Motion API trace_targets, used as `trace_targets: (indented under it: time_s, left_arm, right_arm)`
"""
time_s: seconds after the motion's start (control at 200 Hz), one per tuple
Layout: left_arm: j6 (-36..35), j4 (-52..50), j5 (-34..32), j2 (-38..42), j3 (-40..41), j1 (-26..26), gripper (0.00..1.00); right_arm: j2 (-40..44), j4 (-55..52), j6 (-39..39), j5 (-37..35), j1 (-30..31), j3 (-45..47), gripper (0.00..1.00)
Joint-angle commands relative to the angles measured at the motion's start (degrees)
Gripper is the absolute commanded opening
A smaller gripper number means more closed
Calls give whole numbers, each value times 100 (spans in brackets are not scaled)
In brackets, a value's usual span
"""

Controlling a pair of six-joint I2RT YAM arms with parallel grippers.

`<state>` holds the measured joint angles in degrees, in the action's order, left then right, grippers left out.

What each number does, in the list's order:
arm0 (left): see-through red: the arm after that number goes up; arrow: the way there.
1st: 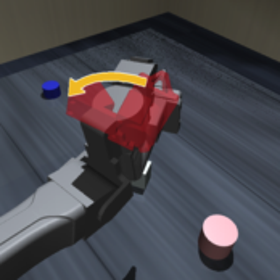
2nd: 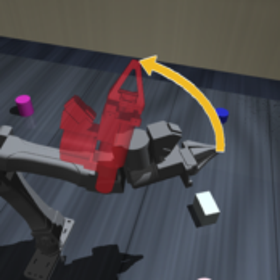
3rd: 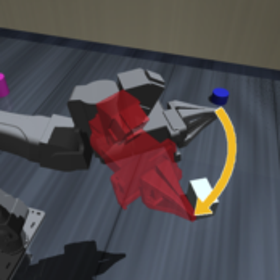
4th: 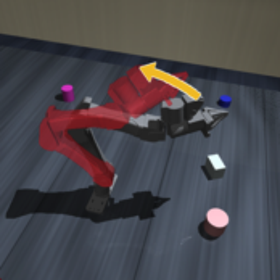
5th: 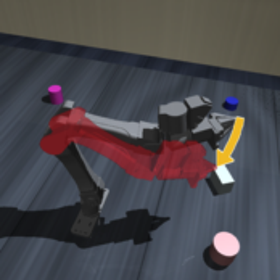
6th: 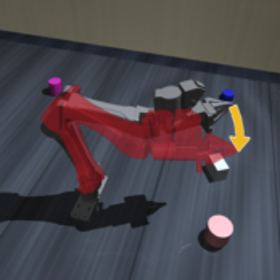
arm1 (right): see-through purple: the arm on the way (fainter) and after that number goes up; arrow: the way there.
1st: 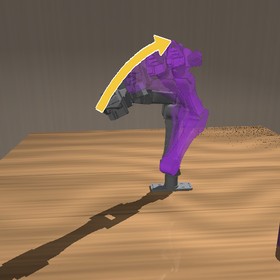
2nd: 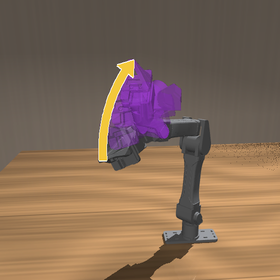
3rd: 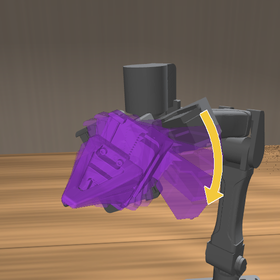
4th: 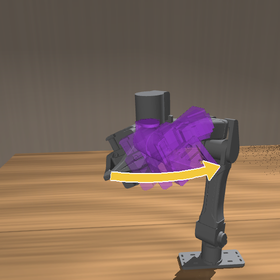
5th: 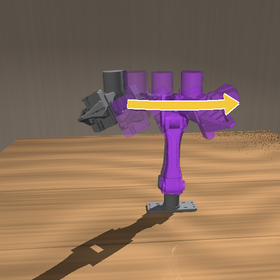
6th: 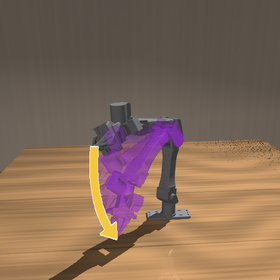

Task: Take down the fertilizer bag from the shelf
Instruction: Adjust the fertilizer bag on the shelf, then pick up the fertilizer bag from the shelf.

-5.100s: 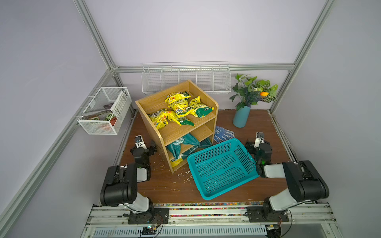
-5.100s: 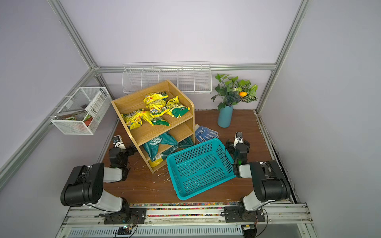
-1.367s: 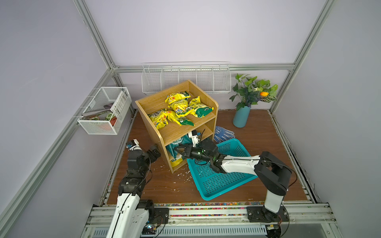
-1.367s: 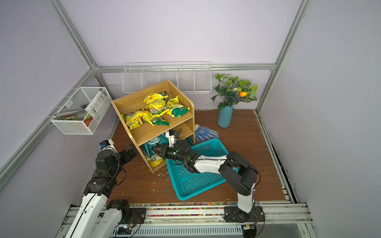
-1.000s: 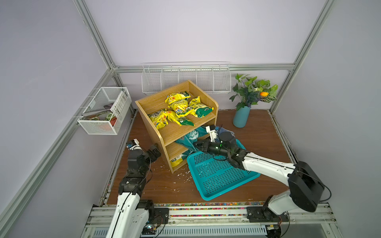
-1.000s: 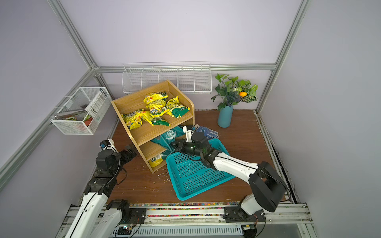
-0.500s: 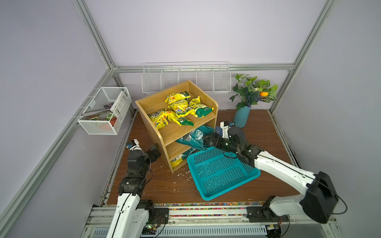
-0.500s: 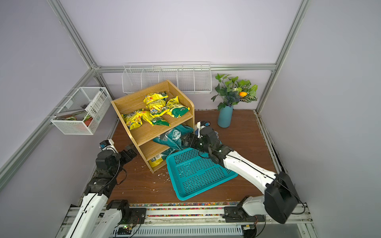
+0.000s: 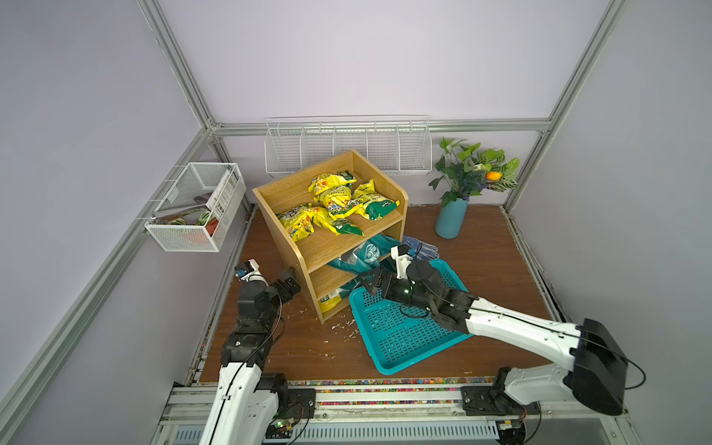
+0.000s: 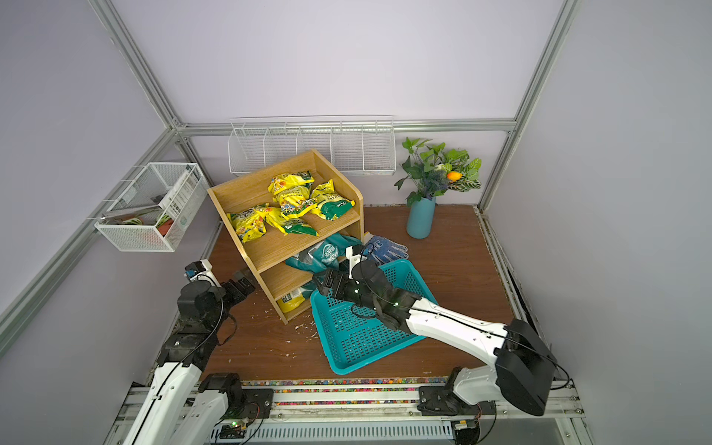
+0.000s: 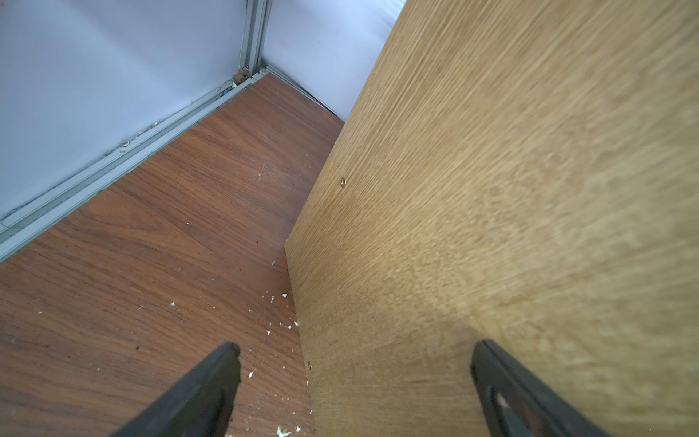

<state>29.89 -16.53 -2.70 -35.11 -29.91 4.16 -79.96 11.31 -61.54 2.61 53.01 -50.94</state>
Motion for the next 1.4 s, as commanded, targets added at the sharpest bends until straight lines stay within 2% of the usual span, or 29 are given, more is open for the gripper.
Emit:
trace_targets:
  time_s: [0.0, 0.205, 0.39, 0.445, 0.545, 0.66, 0.725, 0.87, 1.05, 1.22, 1.395]
  left_arm:
    - [-62, 19, -3, 75, 63, 23, 100]
    - [-64, -49, -20, 92, 47, 25, 100]
    - [-55, -193, -71, 221, 23, 20, 100]
    - [-20, -334, -111, 279, -61, 22, 100]
    - [-35, -588, -267, 461, -310, 23, 100]
    - [-181, -805, -416, 601, -759, 23, 100]
    - [-297, -1003, -509, 549, -1142, 23, 100]
    - [-679, -1293, -403, 245, -2103, 23, 100]
    - [-927, -1191, 33, -130, -3225, 23, 100]
    - [-686, -772, 1059, -550, -3897, 23, 98]
    - [-391, -639, 2100, -1172, -4441, 231, 98]
  right_arm:
    - [-226, 1217, -419, -40, 7, 136, 97]
    - [-465, 2920, -497, -761, 7, 581, 92]
    - [-459, 3187, -293, -901, 12, 611, 86]
    - [-476, 3222, -233, -990, 7, 645, 81]
    - [-563, 3227, -43, -1089, -24, 640, 56]
    - [-700, 3548, -144, -885, -148, 652, 14]
    - [-633, 3509, -135, -778, -222, 650, 0]
    - [-123, 2828, 287, -175, -423, 543, 0]
    - [808, 22, 1541, 438, -507, -344, 0]
    - [1548, -1011, 2042, 587, -657, -718, 0]
    - [2175, -1541, 2280, 750, -1048, -887, 0]
